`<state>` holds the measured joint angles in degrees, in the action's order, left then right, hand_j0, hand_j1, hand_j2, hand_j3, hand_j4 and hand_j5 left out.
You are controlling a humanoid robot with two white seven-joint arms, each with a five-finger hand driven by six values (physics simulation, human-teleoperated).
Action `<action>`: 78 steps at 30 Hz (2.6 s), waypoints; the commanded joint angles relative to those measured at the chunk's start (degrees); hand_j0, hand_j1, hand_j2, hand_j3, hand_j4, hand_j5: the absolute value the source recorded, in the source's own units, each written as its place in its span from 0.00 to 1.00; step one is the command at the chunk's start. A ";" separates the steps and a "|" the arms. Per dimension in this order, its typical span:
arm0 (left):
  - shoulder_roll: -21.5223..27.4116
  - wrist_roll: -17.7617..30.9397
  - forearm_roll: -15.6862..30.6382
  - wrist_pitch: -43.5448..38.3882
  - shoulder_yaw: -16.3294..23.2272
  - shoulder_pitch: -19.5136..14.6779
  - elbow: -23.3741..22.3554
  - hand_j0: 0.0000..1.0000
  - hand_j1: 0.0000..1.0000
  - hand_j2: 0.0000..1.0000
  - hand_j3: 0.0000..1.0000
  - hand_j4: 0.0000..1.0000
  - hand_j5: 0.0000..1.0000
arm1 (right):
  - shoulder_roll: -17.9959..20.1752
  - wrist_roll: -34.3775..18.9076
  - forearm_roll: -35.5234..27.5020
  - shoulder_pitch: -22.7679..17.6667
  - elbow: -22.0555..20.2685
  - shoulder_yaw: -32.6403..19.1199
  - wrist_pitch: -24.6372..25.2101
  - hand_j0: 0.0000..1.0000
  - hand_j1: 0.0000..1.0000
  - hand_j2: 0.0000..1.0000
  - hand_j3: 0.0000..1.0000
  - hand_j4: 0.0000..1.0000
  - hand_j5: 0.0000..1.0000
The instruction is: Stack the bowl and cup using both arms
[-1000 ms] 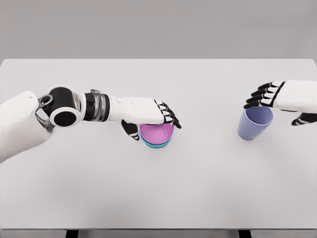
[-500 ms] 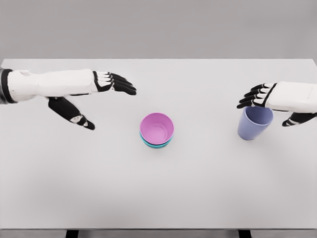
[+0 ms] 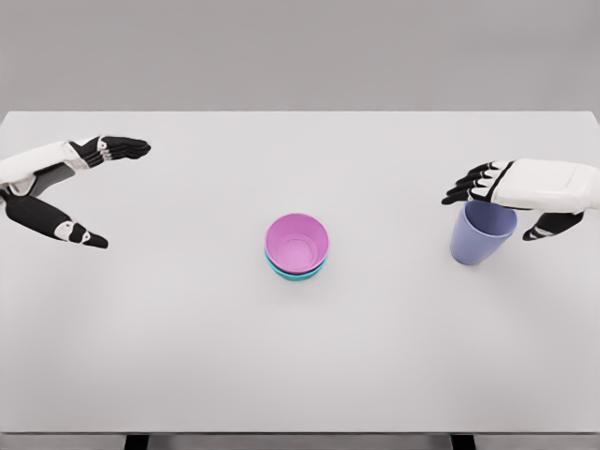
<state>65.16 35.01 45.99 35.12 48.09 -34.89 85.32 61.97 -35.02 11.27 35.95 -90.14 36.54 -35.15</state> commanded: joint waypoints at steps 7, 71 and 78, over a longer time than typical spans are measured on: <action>-0.29 -0.01 0.33 -0.12 -0.10 0.44 -0.77 1.00 1.00 1.00 1.00 1.00 1.00 | -1.95 0.02 1.30 0.53 2.16 0.82 0.15 1.00 1.00 1.00 1.00 1.00 1.00; -0.47 -0.01 -0.11 -0.12 -0.10 1.14 -0.77 1.00 1.00 1.00 1.00 1.00 1.00 | -13.11 0.02 2.44 9.49 5.59 4.86 0.15 0.68 0.68 0.68 0.68 0.68 0.68; -0.47 -0.01 -0.11 -0.12 -0.19 1.14 -0.86 1.00 1.00 1.00 1.00 1.00 1.00 | -15.30 0.02 2.35 10.37 5.50 4.77 0.15 0.66 0.66 0.66 0.66 0.66 0.66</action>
<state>64.62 35.01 45.41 35.11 47.99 -33.75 84.47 47.38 -35.04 13.98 46.58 -84.60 41.41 -35.17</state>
